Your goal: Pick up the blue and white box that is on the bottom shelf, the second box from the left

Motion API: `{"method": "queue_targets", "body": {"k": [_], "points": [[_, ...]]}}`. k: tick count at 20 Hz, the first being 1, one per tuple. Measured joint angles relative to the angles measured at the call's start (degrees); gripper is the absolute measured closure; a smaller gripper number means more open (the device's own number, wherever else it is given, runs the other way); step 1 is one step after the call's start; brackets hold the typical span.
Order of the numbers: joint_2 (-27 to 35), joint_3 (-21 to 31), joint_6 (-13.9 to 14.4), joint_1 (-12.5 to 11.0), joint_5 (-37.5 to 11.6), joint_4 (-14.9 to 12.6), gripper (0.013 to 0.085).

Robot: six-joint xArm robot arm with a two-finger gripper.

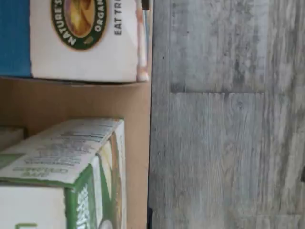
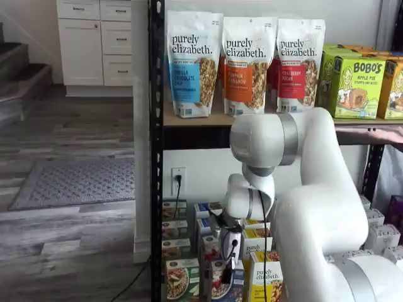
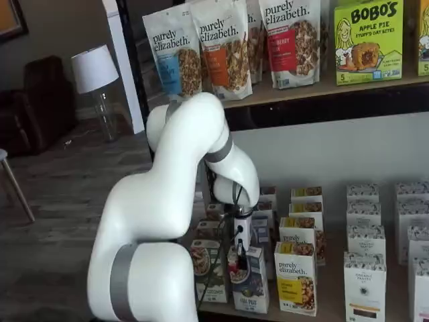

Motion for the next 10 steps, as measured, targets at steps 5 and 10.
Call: {"method": "queue_targets", "body": {"k": [5, 10], "points": [[-2.44, 4.0, -0.3, 0.28, -1.54, 0.46, 0.049], [-5.78, 9.55, -1.56, 0.51, -4.22, 1.82, 0.049]]}}
